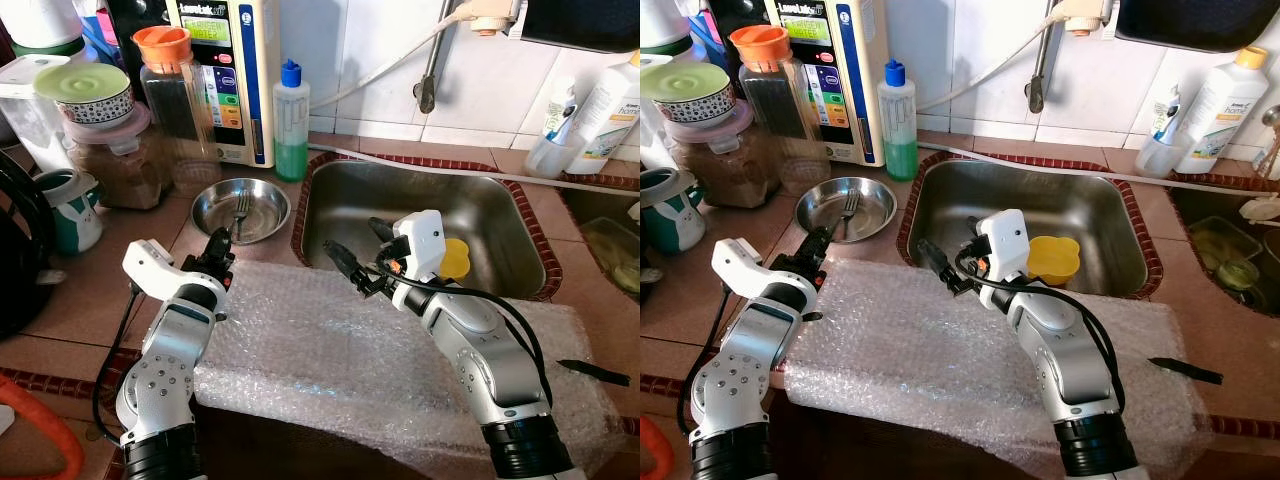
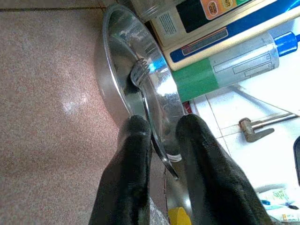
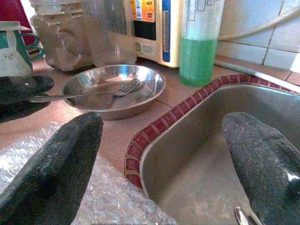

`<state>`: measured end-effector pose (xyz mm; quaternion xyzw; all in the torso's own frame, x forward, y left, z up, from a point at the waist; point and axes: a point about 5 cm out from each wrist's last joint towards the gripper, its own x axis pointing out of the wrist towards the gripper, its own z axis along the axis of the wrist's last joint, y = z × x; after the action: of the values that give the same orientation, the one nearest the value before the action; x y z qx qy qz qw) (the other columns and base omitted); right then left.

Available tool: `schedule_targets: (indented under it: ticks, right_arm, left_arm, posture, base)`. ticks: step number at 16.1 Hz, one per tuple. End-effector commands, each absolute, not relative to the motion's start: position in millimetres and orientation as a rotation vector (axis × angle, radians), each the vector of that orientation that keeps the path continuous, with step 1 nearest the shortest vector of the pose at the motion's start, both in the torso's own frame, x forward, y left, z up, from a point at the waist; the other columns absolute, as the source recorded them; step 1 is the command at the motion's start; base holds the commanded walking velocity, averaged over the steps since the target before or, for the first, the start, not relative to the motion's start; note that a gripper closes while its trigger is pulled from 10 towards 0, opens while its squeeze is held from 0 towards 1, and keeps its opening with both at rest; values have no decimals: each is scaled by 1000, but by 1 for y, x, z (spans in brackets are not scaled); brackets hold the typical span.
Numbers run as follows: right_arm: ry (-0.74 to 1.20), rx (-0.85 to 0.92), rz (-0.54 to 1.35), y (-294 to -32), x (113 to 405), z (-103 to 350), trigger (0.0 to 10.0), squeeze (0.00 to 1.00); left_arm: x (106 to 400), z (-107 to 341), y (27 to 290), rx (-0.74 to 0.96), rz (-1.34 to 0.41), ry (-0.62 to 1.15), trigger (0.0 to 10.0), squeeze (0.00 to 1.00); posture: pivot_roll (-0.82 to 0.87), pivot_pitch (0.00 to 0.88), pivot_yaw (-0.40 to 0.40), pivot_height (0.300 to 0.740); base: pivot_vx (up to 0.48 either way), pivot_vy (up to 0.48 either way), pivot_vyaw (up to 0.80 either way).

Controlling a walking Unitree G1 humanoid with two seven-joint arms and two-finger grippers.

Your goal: Kitchen organization

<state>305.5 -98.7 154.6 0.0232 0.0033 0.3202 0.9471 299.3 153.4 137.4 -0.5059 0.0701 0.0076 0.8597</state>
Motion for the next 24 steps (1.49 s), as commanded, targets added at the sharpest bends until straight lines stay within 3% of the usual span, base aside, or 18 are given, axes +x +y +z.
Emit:
schedule_targets:
  ticks: [1, 17, 20, 24]
  right_arm:
    - [-4, 41, 657, -99, 306, 157, 10000, 0]
    - [-1, 59, 733, -94, 301, 157, 10000, 0]
    - [-7, 53, 717, -95, 302, 158, 10000, 0]
    - [-33, 222, 587, -108, 316, 168, 10000, 0]
  left_arm:
    - [299, 134, 149, -1099, 23, 165, 0, 0]
    - [303, 141, 154, -1045, -1, 106, 0, 0]
    - [301, 147, 147, -1009, -80, 74, 0, 0]
    - [299, 159, 121, -1009, -290, 91, 0, 0]
  posture:
    - [3, 1, 13, 740]
    - [2, 0, 13, 740]
    - [-3, 0, 14, 740]
    - [-6, 0, 14, 740]
  base:
    - [0, 0, 0]
    - [0, 0, 0]
    - [0, 0, 0]
    - [0, 0, 0]
